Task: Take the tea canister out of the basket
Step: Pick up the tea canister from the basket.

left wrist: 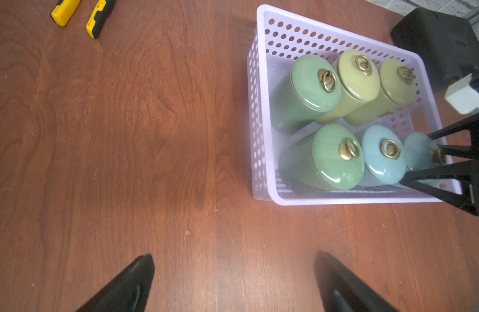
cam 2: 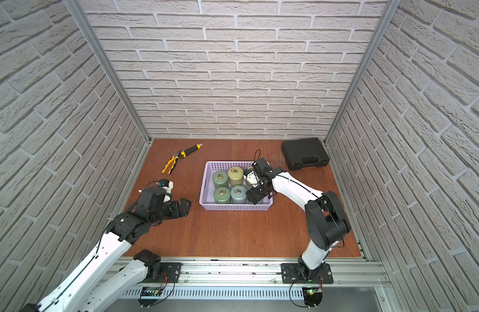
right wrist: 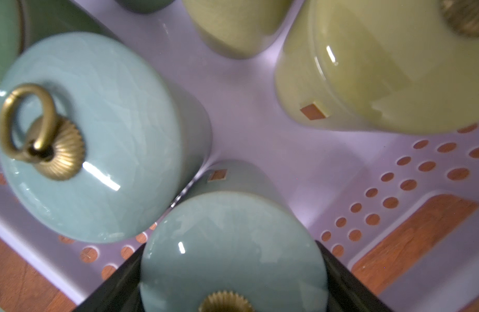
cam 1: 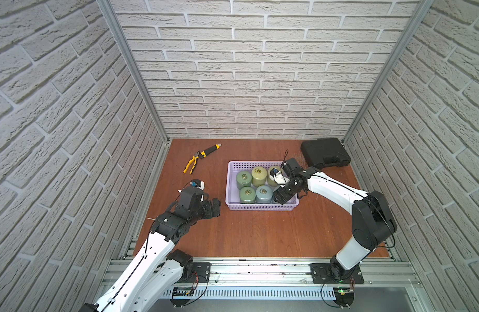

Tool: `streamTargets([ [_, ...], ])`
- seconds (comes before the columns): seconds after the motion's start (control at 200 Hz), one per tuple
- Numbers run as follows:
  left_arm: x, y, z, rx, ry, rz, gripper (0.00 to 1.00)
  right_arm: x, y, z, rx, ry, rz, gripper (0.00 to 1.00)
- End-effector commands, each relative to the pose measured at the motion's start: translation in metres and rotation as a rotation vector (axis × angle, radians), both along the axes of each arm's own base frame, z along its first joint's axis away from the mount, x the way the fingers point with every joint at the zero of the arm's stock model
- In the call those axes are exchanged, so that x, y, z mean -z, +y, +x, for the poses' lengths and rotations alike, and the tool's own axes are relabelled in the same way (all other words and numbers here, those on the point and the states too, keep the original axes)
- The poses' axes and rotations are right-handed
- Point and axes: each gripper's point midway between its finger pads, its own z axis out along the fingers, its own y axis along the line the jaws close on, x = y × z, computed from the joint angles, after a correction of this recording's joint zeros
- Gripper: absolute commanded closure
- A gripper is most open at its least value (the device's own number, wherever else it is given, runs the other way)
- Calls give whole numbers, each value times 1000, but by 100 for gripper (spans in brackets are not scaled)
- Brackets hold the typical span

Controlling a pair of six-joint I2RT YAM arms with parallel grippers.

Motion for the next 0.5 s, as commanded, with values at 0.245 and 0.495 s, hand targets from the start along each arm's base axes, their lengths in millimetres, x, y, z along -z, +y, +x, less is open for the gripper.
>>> streamTargets([
  [0.245, -5, 8, -5, -30, -38, -7, 2, -27, 5, 5, 55, -22, 25, 56],
  [0.495, -7, 11, -8, -38, -51, -8, 2, -53, 3, 15, 96, -75, 27, 59],
])
